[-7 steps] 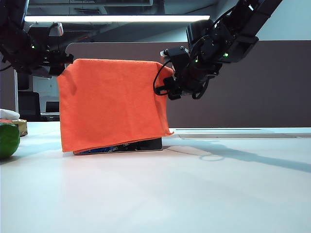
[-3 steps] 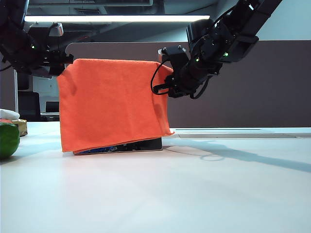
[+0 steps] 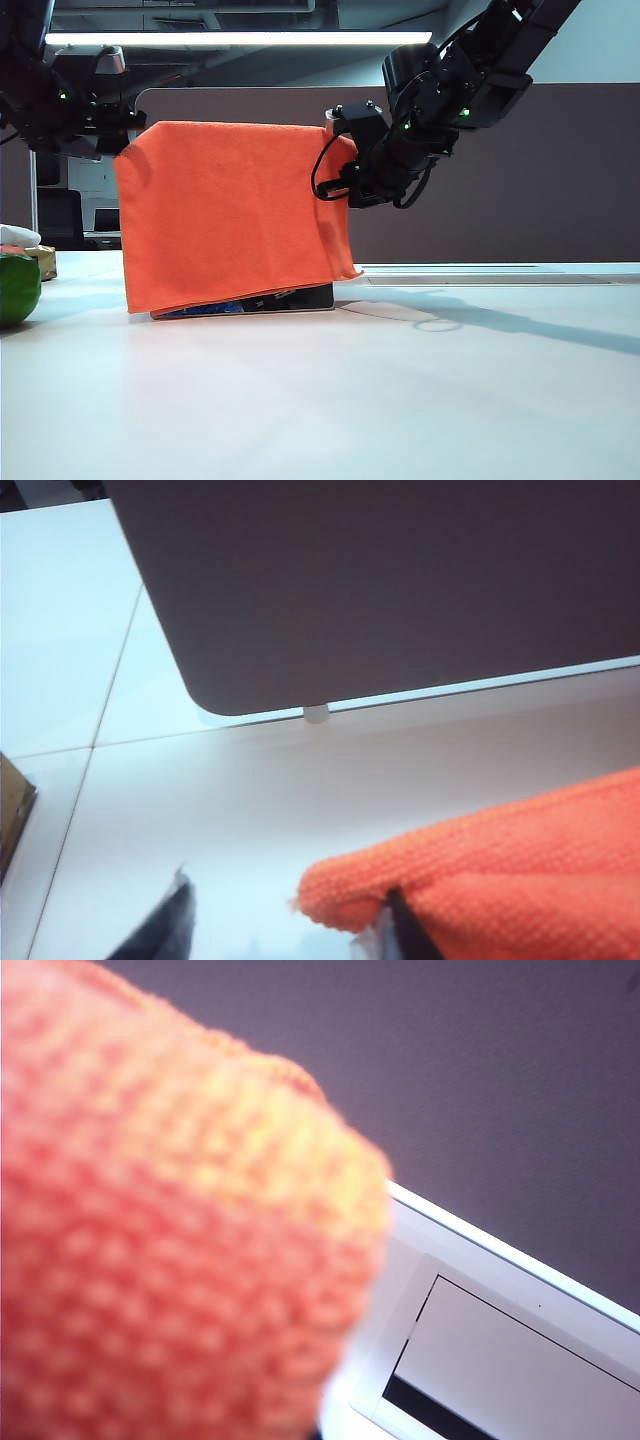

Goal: Pick up the cloth from the table and use it to cover the mirror.

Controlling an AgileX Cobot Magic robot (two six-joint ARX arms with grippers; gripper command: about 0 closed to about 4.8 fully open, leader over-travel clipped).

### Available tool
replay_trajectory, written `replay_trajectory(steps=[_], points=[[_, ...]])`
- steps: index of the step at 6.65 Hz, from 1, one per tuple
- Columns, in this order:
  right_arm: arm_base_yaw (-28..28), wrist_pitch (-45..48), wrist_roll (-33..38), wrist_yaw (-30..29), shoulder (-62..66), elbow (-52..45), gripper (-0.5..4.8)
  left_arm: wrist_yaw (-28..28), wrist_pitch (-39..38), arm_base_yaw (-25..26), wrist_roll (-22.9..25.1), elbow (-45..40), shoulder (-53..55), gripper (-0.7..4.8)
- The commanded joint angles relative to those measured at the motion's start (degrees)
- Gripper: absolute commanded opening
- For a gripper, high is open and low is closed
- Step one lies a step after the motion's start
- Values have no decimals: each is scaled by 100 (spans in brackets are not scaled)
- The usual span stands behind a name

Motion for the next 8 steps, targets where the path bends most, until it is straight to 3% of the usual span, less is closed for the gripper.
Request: replay_trajectory(steps=[1, 2, 3, 4, 5, 6, 7, 8], points=[[4, -28, 26, 9, -55, 22, -5, -28, 295, 133, -535, 17, -39, 238], [4, -68, 26, 9, -55, 22, -5, -37, 315, 166, -605, 17, -50, 238], [4, -236, 26, 9, -55, 13, -5, 94, 345, 372, -1093, 17, -94, 247], [4, -205, 26, 7, -55, 13, -5, 946, 446, 363, -1095, 15, -94, 247], [4, -184, 26, 9, -105, 17, 28, 1204, 463, 361, -1088, 15, -94, 247], [4, -92, 26, -26, -380, 26, 118, 1353, 645, 361, -1102, 17, -94, 247], [4, -284, 48, -1008, -938, 24, 199, 1582, 673, 254, -1095, 15, -92, 247], [4, -380, 48, -1102, -935, 22, 214, 1587, 671, 225, -1095, 15, -92, 247]])
